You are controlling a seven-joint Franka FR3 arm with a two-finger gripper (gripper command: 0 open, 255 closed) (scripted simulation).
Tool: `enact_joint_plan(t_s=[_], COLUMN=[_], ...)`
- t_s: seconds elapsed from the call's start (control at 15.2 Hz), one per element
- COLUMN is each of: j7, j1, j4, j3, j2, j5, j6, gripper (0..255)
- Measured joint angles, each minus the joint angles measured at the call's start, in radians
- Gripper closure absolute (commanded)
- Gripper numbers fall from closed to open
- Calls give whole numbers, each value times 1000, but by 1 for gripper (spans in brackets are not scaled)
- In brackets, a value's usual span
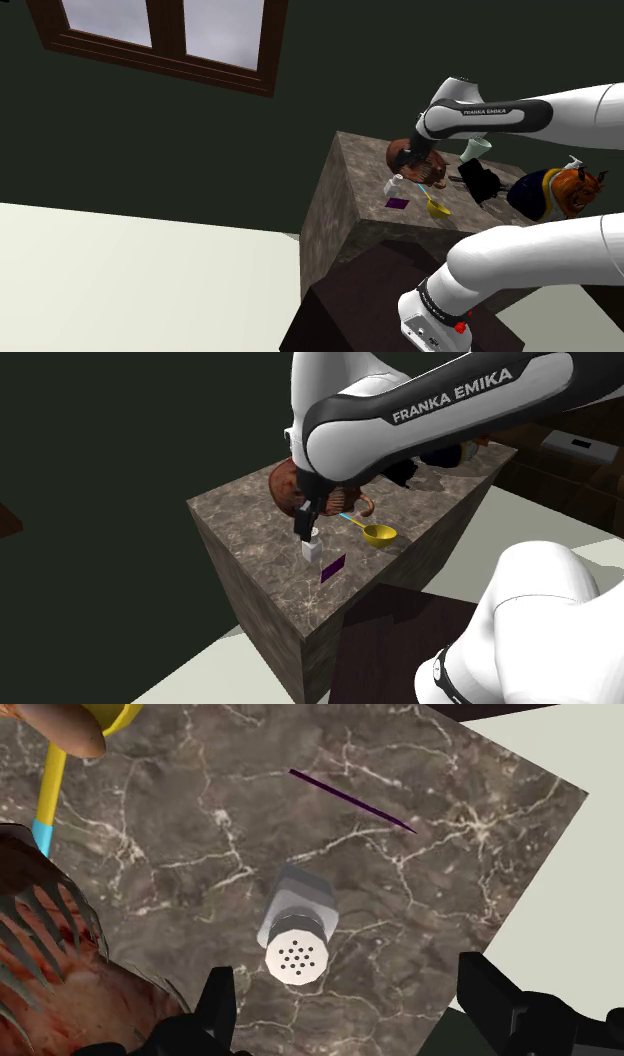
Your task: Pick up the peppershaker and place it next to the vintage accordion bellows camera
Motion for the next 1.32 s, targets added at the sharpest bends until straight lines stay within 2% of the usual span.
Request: enact_joint_plan(t_s=[0.59, 0.99, 1.06, 1.32], j7=[-11, -13, -13, -13], j1=[-16, -16, -16, -16], j4=[-48, -49, -49, -49], j3=[-37, -40, -40, -40], j2=[120, 130, 130, 130], j5=[-25, -25, -25, -25], j6=[175, 186, 186, 186], gripper=[0, 0, 255, 255])
